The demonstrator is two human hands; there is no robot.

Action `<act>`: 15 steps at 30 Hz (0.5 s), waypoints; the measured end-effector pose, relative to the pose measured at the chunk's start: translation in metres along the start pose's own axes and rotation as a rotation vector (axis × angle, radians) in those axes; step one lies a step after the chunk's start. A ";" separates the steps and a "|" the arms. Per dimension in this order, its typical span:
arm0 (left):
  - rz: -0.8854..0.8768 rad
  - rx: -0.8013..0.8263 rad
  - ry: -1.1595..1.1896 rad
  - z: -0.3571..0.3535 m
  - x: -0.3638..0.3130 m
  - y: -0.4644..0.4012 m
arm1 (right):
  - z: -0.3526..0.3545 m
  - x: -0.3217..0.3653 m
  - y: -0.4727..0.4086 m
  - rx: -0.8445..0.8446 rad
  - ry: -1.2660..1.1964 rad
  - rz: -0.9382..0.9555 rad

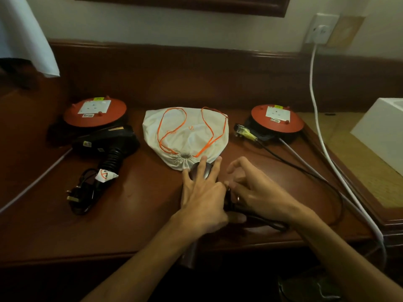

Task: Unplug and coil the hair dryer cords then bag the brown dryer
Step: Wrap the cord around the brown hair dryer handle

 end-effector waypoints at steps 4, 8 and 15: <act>0.034 -0.093 -0.102 -0.002 -0.003 -0.006 | -0.001 -0.008 0.013 -0.043 -0.029 0.047; -0.039 -0.116 -0.310 0.000 -0.010 -0.016 | 0.001 -0.023 0.018 -0.087 0.030 0.005; -0.313 -0.033 -0.242 0.005 -0.006 -0.032 | 0.005 -0.026 0.023 -0.086 0.054 0.031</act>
Point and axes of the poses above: each hand's wrist, its own y-axis away from the middle knuckle, its own z-axis out of the back of the hand, x = y × z, the point moved 5 cm from there along -y, towards the middle knuckle, and after that the axes turned 11 degrees about y, right-handed, at the moved point
